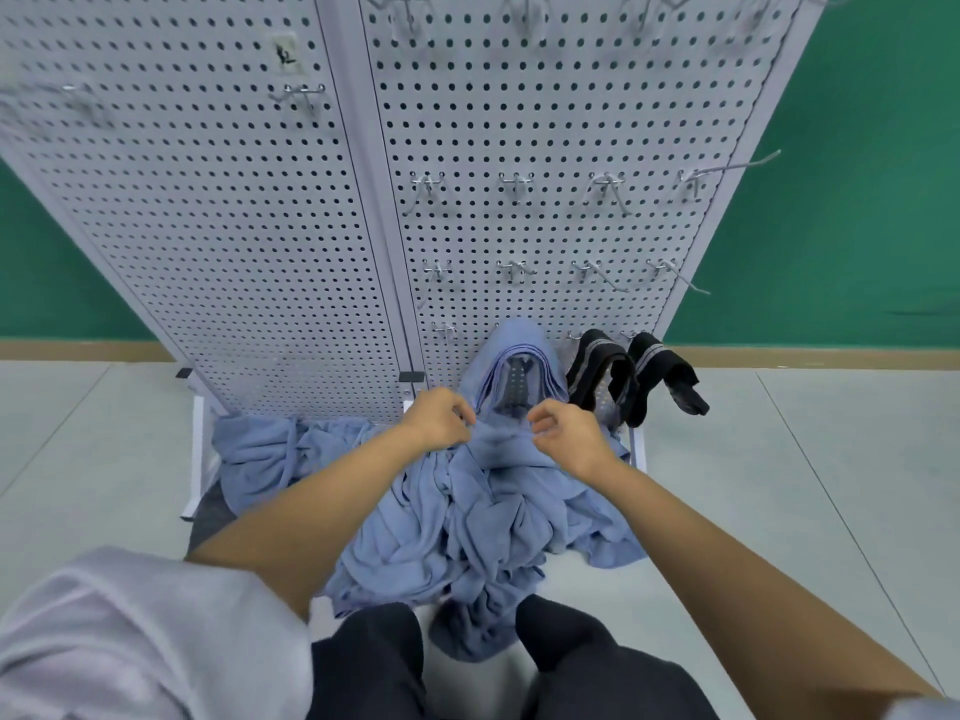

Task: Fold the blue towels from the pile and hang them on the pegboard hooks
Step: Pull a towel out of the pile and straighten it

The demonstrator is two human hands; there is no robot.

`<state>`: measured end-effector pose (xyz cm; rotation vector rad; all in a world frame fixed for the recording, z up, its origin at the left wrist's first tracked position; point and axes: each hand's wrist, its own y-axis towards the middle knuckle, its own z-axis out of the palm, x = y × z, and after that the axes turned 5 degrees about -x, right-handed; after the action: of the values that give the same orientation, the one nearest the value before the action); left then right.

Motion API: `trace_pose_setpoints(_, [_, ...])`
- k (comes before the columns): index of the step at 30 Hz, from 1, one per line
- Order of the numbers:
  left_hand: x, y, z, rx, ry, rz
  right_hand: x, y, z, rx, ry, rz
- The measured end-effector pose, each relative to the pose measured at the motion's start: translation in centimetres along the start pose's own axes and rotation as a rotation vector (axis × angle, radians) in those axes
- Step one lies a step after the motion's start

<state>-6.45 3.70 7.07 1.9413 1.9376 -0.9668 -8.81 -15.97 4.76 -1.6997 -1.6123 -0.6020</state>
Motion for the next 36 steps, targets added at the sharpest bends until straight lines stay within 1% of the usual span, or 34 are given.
trace_pose_setpoints(5, [2.8, 1.0, 2.5, 0.031, -0.036, -0.077, -1.4, 0.9, 2.4, 0.032, -0.055, -0.022])
trace_pose_setpoints(9, [4.1, 3.1, 5.0, 0.005, -0.034, -0.116, -2.2, 3.0, 4.2, 0.078, -0.133, -0.031])
trace_pose_setpoints(14, [4.7, 5.5, 7.3, 0.045, 0.025, -0.157, -3.6, 5.3, 5.3, 0.156, -0.366, -0.048])
trace_pose_setpoints(18, [5.2, 6.8, 8.9, 0.013, -0.027, -0.231, -4.5, 5.8, 5.9, 0.188, -0.508, -0.024])
trace_pose_setpoints(22, [5.7, 7.2, 9.8, 0.024, 0.007, -0.221, -4.7, 5.5, 5.9, 0.145, -0.571, -0.055])
trace_pose_setpoints(24, [5.7, 6.8, 9.5, 0.04, 0.017, -0.21, -4.4, 5.0, 5.5, 0.151, -0.565, -0.054])
trace_pose_setpoints(26, [5.5, 6.2, 8.7, 0.014, -0.007, -0.2, -4.1, 4.4, 4.8, 0.161, -0.557, -0.058])
trace_pose_setpoints(28, [4.9, 5.5, 7.4, -0.008, -0.113, -0.222, -3.6, 3.7, 3.9, 0.147, -0.548, -0.071])
trace_pose_setpoints(32, [2.8, 3.2, 4.4, 0.013, -0.453, -0.304, -1.5, 2.0, 1.6, 0.142, -0.545, -0.092])
trace_pose_setpoints(36, [0.1, 0.4, 1.5, 0.031, -0.604, -0.293, 1.4, 0.0, -0.9, 0.114, -0.544, -0.083])
